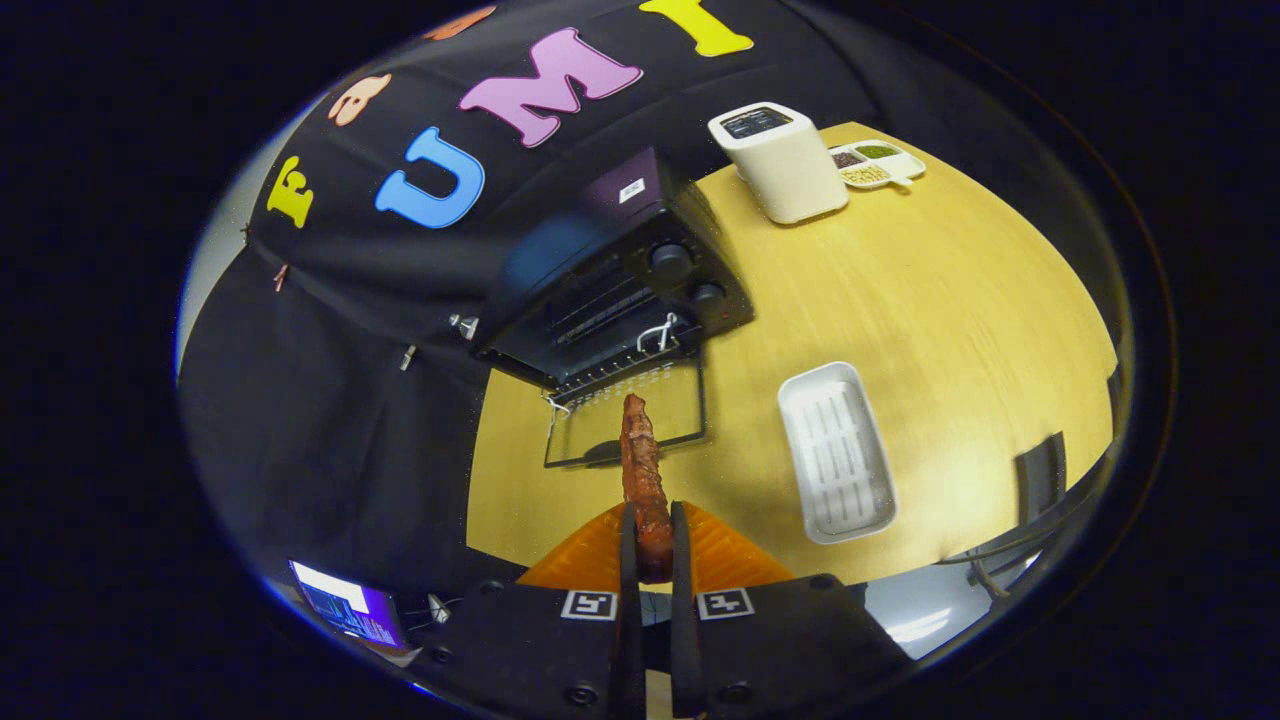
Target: Open the toaster oven, put the food inside, and close the toaster oven door.
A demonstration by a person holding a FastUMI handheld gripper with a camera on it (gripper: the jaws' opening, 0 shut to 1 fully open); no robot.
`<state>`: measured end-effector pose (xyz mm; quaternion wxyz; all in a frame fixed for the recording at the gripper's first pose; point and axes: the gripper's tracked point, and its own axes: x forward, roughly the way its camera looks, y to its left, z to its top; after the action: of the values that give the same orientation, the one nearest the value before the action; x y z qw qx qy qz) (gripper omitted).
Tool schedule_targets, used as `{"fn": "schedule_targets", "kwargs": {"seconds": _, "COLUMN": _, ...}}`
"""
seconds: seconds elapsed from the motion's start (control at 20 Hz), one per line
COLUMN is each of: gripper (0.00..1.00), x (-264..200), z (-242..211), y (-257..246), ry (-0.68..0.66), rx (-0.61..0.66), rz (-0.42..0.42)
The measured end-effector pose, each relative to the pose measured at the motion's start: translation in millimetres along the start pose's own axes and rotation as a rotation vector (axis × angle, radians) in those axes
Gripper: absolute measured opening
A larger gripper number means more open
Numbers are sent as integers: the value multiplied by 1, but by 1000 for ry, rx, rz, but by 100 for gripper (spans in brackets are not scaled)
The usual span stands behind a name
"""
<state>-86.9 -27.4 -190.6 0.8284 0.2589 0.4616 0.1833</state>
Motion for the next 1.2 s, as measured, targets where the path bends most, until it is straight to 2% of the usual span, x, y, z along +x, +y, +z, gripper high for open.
{"fn": "schedule_targets", "kwargs": {"seconds": 0.3, "gripper": 14, "x": 70, "z": -5, "y": 57, "ry": -101, "rx": 62, "rz": 53}}
{"fn": "schedule_targets", "kwargs": {"seconds": 0.6, "gripper": 14, "x": 136, "z": 23, "y": 92, "ry": -217, "rx": 130, "rz": 115}}
{"fn": "schedule_targets", "kwargs": {"seconds": 0.9, "gripper": 14, "x": 194, "z": 58, "y": 93, "ry": -347, "rx": 226, "rz": 116}}
{"fn": "schedule_targets", "kwargs": {"seconds": 1.2, "gripper": 14, "x": 225, "z": 80, "y": 83, "ry": -460, "rx": 289, "rz": 97}}
